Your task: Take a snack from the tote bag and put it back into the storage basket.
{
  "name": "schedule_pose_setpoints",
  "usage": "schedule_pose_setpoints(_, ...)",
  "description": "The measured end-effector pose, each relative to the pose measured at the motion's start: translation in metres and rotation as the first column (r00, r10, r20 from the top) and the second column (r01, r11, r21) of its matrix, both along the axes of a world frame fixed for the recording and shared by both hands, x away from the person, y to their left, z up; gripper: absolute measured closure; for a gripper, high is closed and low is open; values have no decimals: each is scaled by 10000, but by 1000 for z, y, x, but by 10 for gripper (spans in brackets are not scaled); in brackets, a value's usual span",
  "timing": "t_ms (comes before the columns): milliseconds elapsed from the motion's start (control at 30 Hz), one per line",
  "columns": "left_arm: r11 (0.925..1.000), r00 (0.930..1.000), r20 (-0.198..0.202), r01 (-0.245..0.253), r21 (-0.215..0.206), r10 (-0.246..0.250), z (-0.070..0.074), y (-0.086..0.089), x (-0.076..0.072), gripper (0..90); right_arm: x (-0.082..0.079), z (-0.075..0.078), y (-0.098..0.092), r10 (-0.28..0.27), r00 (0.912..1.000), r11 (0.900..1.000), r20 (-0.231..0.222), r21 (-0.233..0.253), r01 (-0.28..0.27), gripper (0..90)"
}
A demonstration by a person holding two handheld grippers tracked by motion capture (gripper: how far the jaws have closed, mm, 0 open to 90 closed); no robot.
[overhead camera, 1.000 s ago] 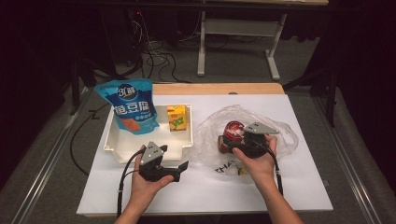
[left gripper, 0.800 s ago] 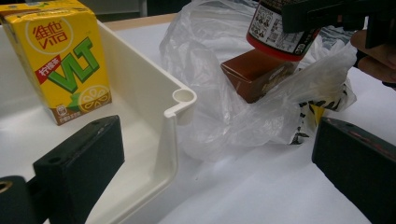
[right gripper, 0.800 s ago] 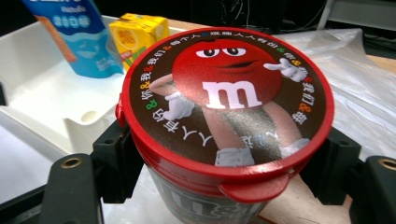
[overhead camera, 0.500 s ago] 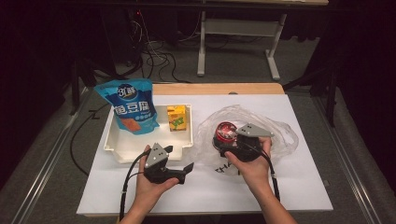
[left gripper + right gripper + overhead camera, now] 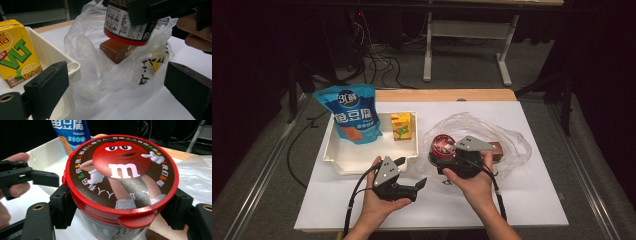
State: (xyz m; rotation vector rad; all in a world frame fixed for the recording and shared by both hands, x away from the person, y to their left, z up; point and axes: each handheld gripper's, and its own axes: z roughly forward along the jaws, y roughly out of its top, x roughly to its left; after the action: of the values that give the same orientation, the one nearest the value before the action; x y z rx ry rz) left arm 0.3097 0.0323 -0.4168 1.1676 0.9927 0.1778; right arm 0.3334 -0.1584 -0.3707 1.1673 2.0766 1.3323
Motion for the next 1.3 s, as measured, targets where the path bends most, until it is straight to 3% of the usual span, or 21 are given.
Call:
schedule_pose_setpoints(33, 10000, 10000, -3, 11, 8, -11, 0, -1, 0, 69, 0, 0, 2, 66, 10000, 10000, 28, -8, -66, 260)
schedule_pose_setpoints(67, 9977, 9989, 164, 435, 528, -444, -1, 2, -1, 70, -1, 1, 3, 112, 9999, 9999, 21, -13, -112, 260)
schedule_pose_setpoints(100, 9973, 9986, 230, 458, 569, -472, -2, 1, -1, 73, -2, 1, 5, 136, 9999, 9999, -40, 45, -136, 260)
schedule_pose_setpoints(433, 9970, 9974, 408, 569, 526, -590, -3, -7, -5, 114, -10, 1, 28, 640, 9979, 9979, -103, -117, -641, 260)
schedule_pose_setpoints(467, 9905, 9944, 523, 854, 1077, -915, -5, -3, -5, 116, -11, 1, 30, 651, 9978, 9978, -145, -126, -653, 260)
schedule_pose_setpoints(533, 9901, 9943, 554, 842, 1127, -909, -5, -4, -5, 127, -12, 0, 34, 715, 9973, 9972, -163, -201, -718, 260)
schedule_pose_setpoints(567, 9967, 9972, 444, 578, 572, -604, -4, -8, -4, 133, -12, 0, 36, 779, 9969, 9968, -149, -192, -781, 260)
schedule_pose_setpoints(733, 9982, 9979, 466, 437, 420, -456, -4, -8, -3, 149, -13, -2, 42, 906, 9956, 9956, -230, -202, -911, 260)
schedule_pose_setpoints(767, 9840, 9940, 551, 850, 1567, -946, -7, -1, -3, 151, -14, -2, 43, 900, 9955, 9957, -299, -174, -906, 260)
schedule_pose_setpoints(800, 9790, 9933, 570, 884, 1837, -1003, -8, 0, -2, 152, -14, -3, 43, 938, 9952, 9953, -296, -210, -944, 260)
schedule_pose_setpoints(833, 9987, 9984, 470, 306, 408, -325, -5, -10, -1, 151, -14, -3, 44, 1001, 9945, 9947, -293, -211, -1007, 260)
schedule_pose_setpoints(1200, 9989, 9984, 540, 110, 461, -135, -8, -12, 2, 183, -15, -6, 52, 1284, 9895, 9915, -659, -127, -1295, 260)
schedule_pose_setpoints(1300, 9984, 9974, 727, -40, 573, -2, -10, -12, 2, 246, -15, -7, 52, 1321, 9891, 9910, -655, -145, -1333, 259)
